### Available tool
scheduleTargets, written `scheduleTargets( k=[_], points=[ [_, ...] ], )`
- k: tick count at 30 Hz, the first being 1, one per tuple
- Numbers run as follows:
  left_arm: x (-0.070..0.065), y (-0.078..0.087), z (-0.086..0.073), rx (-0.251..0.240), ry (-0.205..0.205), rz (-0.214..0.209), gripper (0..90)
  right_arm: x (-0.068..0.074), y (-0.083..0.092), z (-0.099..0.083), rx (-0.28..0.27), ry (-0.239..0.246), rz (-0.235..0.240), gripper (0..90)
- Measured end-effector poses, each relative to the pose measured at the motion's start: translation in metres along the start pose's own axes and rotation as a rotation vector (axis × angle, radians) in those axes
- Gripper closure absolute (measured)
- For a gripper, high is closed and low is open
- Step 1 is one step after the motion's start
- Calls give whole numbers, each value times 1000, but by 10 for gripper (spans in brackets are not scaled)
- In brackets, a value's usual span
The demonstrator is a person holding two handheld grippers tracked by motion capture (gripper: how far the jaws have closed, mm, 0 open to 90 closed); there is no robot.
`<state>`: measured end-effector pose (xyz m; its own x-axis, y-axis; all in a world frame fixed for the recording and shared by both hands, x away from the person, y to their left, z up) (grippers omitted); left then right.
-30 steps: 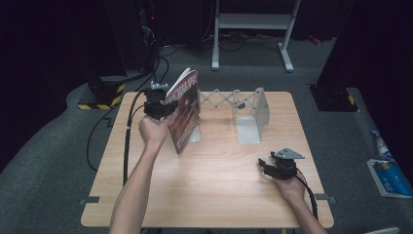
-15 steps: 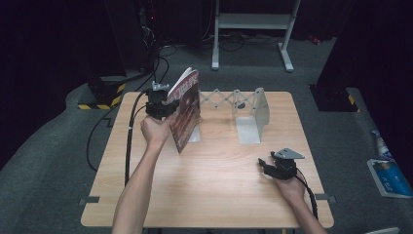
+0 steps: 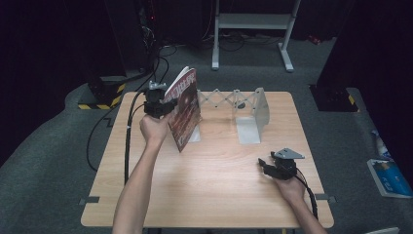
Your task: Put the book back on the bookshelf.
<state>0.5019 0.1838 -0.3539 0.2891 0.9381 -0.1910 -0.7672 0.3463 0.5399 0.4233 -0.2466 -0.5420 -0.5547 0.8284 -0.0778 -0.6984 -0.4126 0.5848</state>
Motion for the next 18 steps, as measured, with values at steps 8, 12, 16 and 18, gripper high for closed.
scheduleTargets(
  k=[8, 12, 16, 18],
  points=[
    [5, -1, -1, -12, -6, -10, 828, 0, 0, 0, 1, 0, 0, 365],
    [9, 0, -3, -10, 2, -11, 823, 0, 0, 0, 1, 0, 0, 365],
    [13, 1, -5, -7, 9, -10, 811, 0, 0, 0, 1, 0, 0, 365],
    [14, 1, -5, -3, -2, -3, 805, 0, 0, 0, 2, -1, 0, 366]
  ],
)
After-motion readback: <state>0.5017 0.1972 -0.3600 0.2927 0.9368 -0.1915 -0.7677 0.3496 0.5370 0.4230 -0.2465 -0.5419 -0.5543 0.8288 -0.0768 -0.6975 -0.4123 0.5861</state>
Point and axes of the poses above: each handheld gripper's, and its own axes: y roughly backward along the jaws, z roughly out of its top, x roughly to its left, the point moved 1 cm from there along -y, roughly forward along the jaws, and after that the axes turned 4 degrees about y, right-handed, at the moved point
